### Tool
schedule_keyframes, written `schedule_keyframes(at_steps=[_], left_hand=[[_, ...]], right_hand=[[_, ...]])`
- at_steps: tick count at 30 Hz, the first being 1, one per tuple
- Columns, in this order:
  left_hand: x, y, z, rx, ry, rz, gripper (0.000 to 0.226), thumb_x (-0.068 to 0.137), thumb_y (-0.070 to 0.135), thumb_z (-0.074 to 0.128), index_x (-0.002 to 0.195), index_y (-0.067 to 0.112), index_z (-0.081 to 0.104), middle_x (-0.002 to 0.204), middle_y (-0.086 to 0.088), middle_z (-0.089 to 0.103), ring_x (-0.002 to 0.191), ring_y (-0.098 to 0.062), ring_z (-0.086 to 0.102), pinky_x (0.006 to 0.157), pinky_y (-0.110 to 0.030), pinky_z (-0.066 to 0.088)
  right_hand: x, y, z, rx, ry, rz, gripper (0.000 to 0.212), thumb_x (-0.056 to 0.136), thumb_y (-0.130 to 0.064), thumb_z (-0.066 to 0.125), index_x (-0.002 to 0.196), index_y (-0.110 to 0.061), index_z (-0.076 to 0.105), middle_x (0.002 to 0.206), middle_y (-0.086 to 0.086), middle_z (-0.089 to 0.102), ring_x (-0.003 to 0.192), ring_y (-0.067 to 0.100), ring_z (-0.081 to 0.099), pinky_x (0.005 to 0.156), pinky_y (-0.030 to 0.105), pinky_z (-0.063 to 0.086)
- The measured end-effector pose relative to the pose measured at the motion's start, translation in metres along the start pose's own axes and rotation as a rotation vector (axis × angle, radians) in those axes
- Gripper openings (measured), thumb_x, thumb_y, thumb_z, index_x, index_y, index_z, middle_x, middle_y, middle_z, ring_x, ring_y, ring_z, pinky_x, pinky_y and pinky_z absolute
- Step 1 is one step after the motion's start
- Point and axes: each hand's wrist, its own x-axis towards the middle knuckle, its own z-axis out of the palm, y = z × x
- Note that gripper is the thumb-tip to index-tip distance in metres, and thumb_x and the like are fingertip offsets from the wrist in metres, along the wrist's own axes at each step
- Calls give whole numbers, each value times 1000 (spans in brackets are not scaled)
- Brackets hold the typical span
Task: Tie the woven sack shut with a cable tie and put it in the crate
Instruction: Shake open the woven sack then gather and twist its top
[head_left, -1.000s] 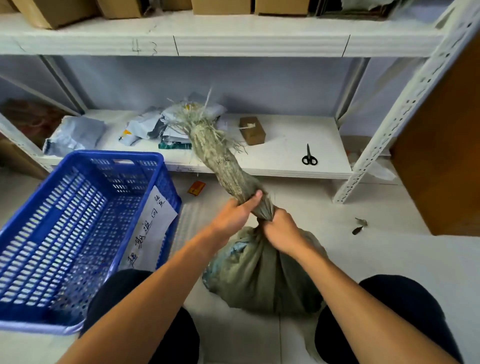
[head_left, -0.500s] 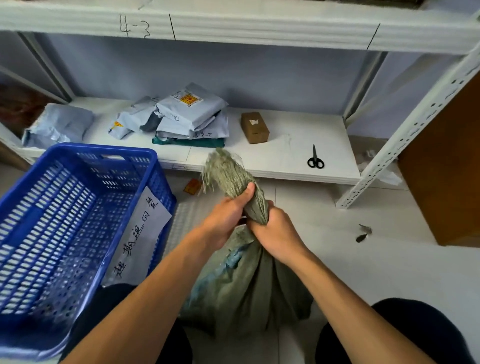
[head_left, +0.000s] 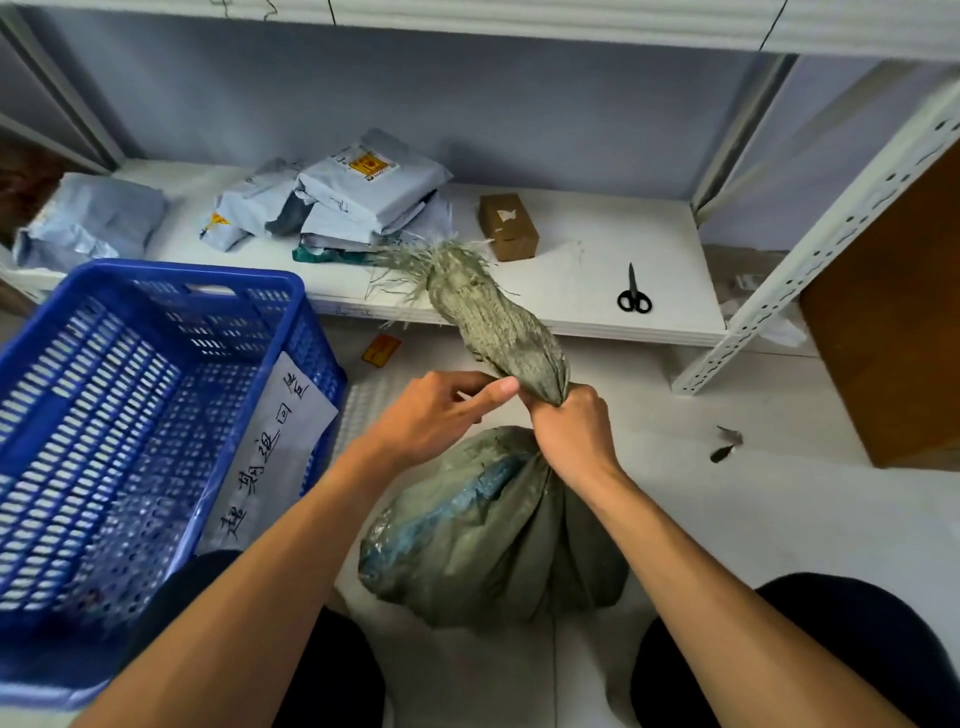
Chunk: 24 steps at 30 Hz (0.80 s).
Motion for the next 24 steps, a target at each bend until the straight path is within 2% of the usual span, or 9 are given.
schedule_keyframes(at_steps=[5,7,10,11,14,16,19,22,24], left_hand=[[-8,13,20,-230,-197,-66,47,92,58,57,122,25,72,109,17,73,103,12,64,88,-10,51],[-9,14,29,-258,-256,-109,46,95,55,56,123,21,70,115,9,73,110,5,64,98,-17,50],[-8,19,27,-329,-298,-144,41,95,46,63,124,18,69,112,2,74,96,9,64,98,-17,47],[-7,17,25,-337,-310,-138,38,92,38,68,125,20,68,112,3,75,99,6,64,101,-21,47],[-4,10,21,-183,-399,-105,68,78,32,72,143,28,51,142,3,58,134,-12,51,112,-35,41],[-4,7,30,25,-366,-124,87,77,40,79,152,27,37,152,3,46,141,-13,42,111,-31,38],[-6,11,52,45,-168,-95,83,76,39,85,145,19,46,132,8,58,126,-7,52,100,-24,42],[-6,11,74,-232,-35,-61,44,80,2,78,119,8,58,103,7,67,97,9,62,87,-15,49],[-8,13,82,-346,31,-133,27,81,-8,67,104,3,61,92,1,68,87,1,64,78,-16,51]], right_hand=[[-8,2,5,8,18,-28,35,86,-40,63,81,-6,72,82,11,73,77,33,66,63,38,51],[-10,2,5,46,70,-46,31,89,-36,69,84,-7,75,83,12,74,80,32,68,69,39,54],[-4,1,3,35,86,-20,38,86,-43,73,86,-5,75,85,14,75,82,33,69,70,38,55],[0,2,2,15,80,-3,43,82,-47,75,89,-5,75,88,14,75,84,33,69,72,40,56],[10,4,-4,-11,7,28,59,67,-66,71,90,-11,74,88,5,76,87,26,72,76,39,58],[10,3,-6,-2,-73,6,60,65,-71,71,87,-16,73,84,-1,75,85,18,72,78,38,59],[4,2,-4,29,-119,-64,47,67,-67,79,86,-26,66,97,-1,73,92,14,69,82,35,58],[5,6,2,-9,-153,-93,47,71,-57,82,95,-18,72,95,4,75,92,21,71,81,38,58],[7,9,3,-77,-171,-137,40,75,-50,81,91,-14,72,90,9,73,88,28,71,76,38,57]])
